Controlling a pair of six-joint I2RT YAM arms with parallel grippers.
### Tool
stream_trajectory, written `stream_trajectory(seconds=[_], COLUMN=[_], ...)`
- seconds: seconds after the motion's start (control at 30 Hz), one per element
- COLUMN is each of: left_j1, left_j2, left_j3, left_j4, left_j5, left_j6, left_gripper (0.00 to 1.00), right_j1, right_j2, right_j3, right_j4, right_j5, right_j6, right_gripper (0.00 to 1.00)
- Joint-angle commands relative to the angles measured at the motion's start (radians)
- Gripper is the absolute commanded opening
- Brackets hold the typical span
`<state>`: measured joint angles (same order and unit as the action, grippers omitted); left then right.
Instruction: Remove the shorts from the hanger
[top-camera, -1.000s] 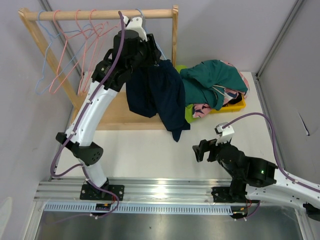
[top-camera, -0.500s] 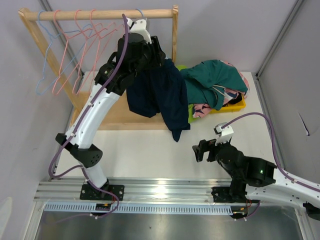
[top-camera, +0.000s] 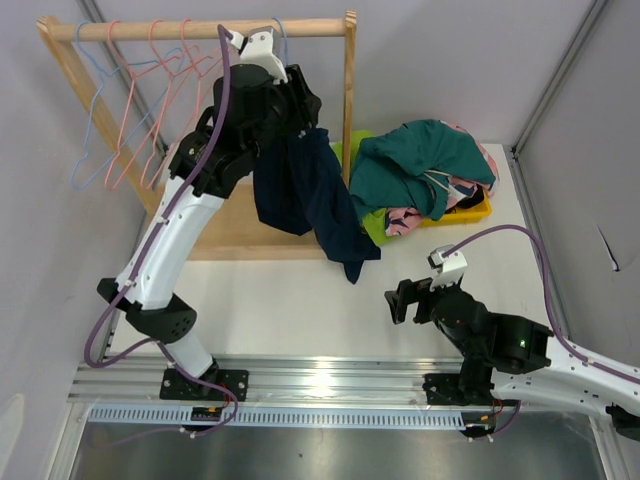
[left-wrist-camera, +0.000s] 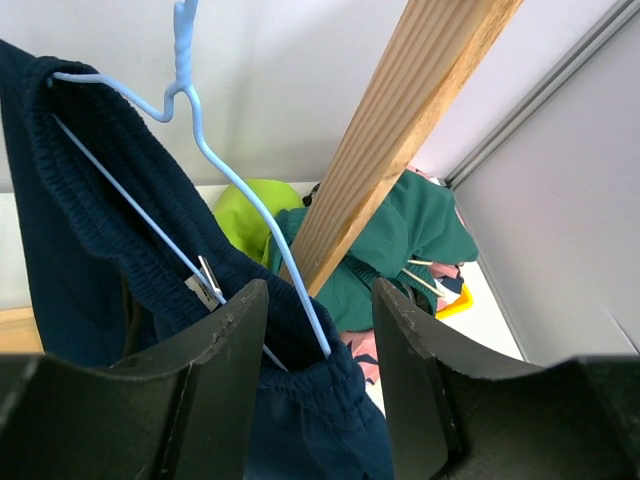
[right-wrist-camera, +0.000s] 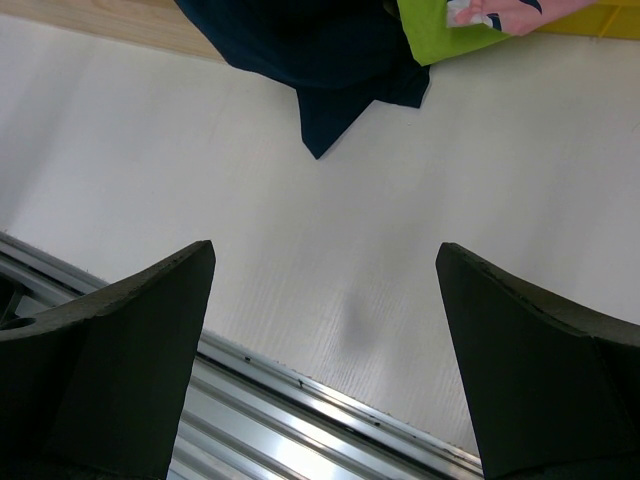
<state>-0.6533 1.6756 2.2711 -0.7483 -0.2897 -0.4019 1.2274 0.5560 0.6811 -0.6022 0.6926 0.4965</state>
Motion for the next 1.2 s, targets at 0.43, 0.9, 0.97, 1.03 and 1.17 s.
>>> stream_trajectory(seconds=[0.43, 0.9, 0.97, 1.03, 1.17], left_j1=[0.0, 0.004, 0.004, 0.003, 0.003], left_j2=[0.19, 0.119, 0.099, 0.067, 0.019], left_j3=[0.188, 0.163, 0.159, 0.154, 0.151], left_j4=[0.032, 0.009, -0.011, -0.019, -0.026], left_j5=[-0.078, -0.089, -0.085, -0.083, -0.069], left_j6=[0.017, 0.023, 0.031, 0.034, 0.029], left_gripper=[0.47, 0.0, 0.0, 0.0, 0.0], right_j1=[0.018, 0.023, 0.023, 0.023, 0.053], right_j2=[-0.008, 0.024, 0.044, 0.097, 0.28], right_j3=[0.031, 0.032, 0.052, 0.122, 0.332], right_j4=[0.009, 0.019, 0.038, 0.085, 0.188], right_j5=[0.05, 0.067, 0.064, 0.036, -0.007], right_j6=[0.016, 0.001, -0.016, -0.059, -0.179], right_gripper=[0.99, 0.99, 0.99, 0.99, 0.99])
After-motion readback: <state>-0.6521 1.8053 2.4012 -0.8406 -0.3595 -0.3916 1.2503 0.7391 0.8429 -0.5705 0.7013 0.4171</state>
